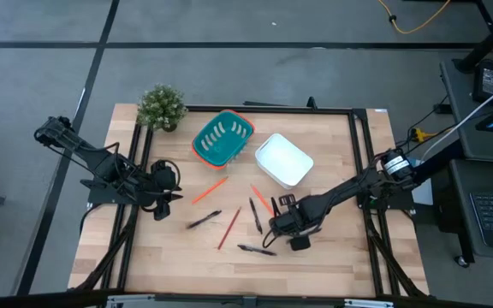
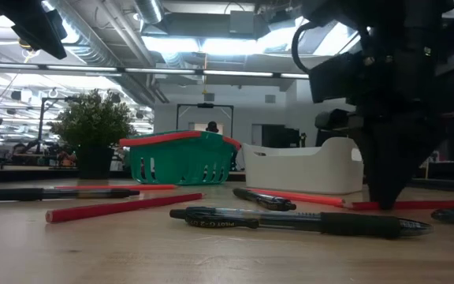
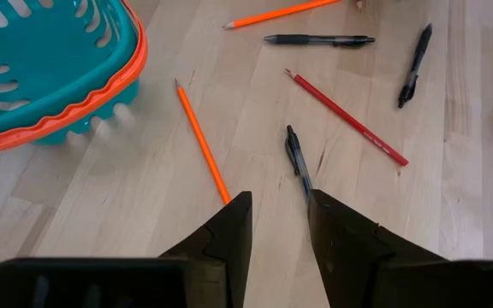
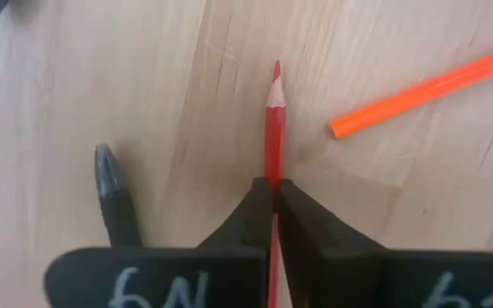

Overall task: Sort pens & pencils
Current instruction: Put the right red pencil into the blue bin

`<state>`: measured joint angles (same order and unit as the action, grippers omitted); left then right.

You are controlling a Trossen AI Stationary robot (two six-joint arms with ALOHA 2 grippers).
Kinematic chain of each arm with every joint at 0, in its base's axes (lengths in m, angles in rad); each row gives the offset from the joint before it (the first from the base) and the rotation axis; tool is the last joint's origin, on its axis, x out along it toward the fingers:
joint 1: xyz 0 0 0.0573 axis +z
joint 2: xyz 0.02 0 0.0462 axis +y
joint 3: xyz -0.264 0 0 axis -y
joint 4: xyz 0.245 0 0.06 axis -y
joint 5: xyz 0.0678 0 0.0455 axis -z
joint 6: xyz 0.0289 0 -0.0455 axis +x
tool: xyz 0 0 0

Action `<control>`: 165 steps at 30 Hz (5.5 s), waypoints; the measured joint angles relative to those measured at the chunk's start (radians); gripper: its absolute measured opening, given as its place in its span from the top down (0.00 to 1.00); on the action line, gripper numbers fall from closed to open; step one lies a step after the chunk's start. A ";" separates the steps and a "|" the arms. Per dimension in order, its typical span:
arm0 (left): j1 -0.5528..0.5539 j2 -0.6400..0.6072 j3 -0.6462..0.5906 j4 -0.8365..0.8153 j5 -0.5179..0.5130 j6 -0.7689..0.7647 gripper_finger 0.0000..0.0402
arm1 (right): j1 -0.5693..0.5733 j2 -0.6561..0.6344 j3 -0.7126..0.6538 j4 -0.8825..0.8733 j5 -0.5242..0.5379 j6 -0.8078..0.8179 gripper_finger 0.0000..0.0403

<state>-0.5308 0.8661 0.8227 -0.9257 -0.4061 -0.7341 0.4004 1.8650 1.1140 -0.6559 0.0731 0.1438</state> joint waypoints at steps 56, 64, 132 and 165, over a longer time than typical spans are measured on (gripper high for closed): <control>0.000 0.000 0.000 0.008 0.000 0.002 0.73 | -0.019 -0.001 0.062 -0.082 -0.006 0.003 0.71; 0.000 0.000 0.000 0.008 0.006 0.002 0.73 | -0.027 -0.007 -0.049 0.020 -0.026 0.007 0.71; 0.000 0.000 0.000 0.021 0.006 0.004 0.73 | -0.106 -0.007 -0.059 -0.001 0.024 -0.016 0.93; 0.000 0.000 0.000 0.022 0.006 0.004 0.73 | -0.021 0.000 0.082 -0.067 0.063 0.083 0.96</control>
<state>-0.5304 0.8660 0.8223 -0.9035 -0.3996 -0.7303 0.3790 1.8648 1.1965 -0.7226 0.1356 0.2272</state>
